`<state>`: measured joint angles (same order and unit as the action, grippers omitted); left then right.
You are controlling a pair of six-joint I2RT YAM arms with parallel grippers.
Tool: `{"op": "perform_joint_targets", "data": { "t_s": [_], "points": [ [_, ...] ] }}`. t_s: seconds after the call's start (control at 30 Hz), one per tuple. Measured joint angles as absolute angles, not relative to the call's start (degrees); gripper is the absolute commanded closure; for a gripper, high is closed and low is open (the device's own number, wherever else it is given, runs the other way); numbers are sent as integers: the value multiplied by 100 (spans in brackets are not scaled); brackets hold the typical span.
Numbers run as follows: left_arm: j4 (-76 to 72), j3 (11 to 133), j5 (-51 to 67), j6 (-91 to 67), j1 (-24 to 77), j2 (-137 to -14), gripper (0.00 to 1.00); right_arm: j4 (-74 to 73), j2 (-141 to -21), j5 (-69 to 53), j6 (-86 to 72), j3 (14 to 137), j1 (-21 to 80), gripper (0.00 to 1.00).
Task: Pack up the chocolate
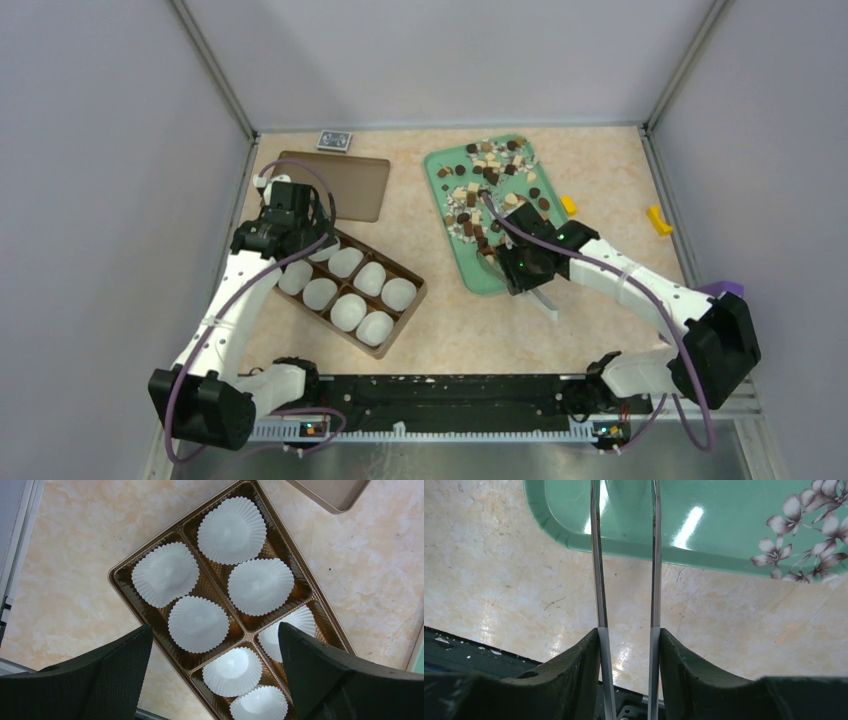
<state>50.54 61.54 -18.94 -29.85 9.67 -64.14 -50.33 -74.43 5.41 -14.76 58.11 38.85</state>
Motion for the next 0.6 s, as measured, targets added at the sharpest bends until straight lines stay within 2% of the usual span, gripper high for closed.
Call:
{"op": "perform_joint_targets", "data": {
  "t_s": [0.37, 0.6],
  "points": [
    [5000, 6128, -1892, -2985, 967, -6414, 1, -5054, -7703, 991, -1520, 5811, 4193, 56],
    [5037, 6106, -1898, -3103, 967, -6434, 1, -5063, -7791, 1120, -1514, 5811, 4226, 65]
  ]
}}
